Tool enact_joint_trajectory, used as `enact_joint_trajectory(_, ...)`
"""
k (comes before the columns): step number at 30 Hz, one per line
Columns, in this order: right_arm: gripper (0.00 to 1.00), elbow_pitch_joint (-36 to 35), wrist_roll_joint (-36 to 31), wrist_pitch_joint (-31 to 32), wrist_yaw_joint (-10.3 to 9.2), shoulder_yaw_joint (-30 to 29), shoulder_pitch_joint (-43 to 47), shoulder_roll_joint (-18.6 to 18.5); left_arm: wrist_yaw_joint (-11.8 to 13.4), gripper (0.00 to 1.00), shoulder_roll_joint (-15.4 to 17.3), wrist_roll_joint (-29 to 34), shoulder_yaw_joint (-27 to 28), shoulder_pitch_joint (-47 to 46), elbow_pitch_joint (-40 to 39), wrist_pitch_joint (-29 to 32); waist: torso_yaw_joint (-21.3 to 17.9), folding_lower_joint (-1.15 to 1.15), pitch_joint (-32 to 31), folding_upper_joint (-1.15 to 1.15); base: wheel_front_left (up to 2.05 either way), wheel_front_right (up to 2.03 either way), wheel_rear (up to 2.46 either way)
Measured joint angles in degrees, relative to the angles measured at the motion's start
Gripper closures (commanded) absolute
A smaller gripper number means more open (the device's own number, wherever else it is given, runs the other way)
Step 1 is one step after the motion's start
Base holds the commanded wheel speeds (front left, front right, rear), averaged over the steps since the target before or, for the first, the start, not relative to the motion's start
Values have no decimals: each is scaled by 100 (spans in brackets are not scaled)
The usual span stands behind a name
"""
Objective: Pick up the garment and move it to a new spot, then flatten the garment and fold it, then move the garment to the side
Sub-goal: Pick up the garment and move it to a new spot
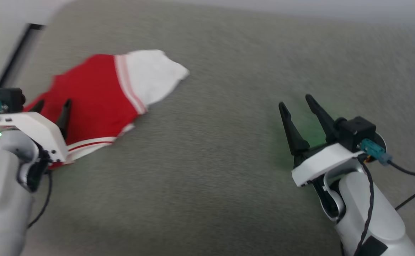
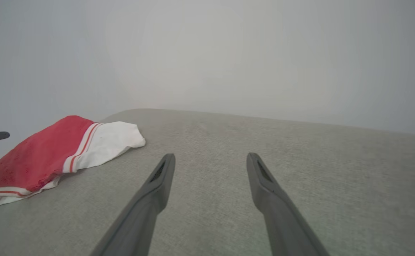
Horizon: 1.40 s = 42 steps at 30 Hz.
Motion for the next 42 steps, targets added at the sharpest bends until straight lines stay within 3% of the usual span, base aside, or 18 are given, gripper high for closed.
enact_joint_trajectory(11,0,-164,-35,-1,0,85,-316,108,-5,0,889,-1814,-922,-545,539,1967,-919,0,807,1,0,0,0)
enact_joint_trajectory(19,0,-311,-98,-5,0,143,-465,156,-12,0,1259,-2569,-1090,-867,831,2663,-1311,0,1254,1,0,0,0)
enact_joint_trajectory(22,0,-348,-141,-7,0,132,-461,174,-5,100,1328,-2569,-1312,-867,712,2665,-1350,0,1242,1,0,0,0)
enact_joint_trajectory(34,0,-246,-74,-7,0,110,-168,298,11,100,1089,-2165,-2053,-843,725,589,-1252,0,403,0,0,0,0)
enact_joint_trajectory(42,0,-264,54,-7,0,-78,229,374,1,100,1147,-2620,-2291,-920,-434,558,-1420,0,-188,0,0,0,0)
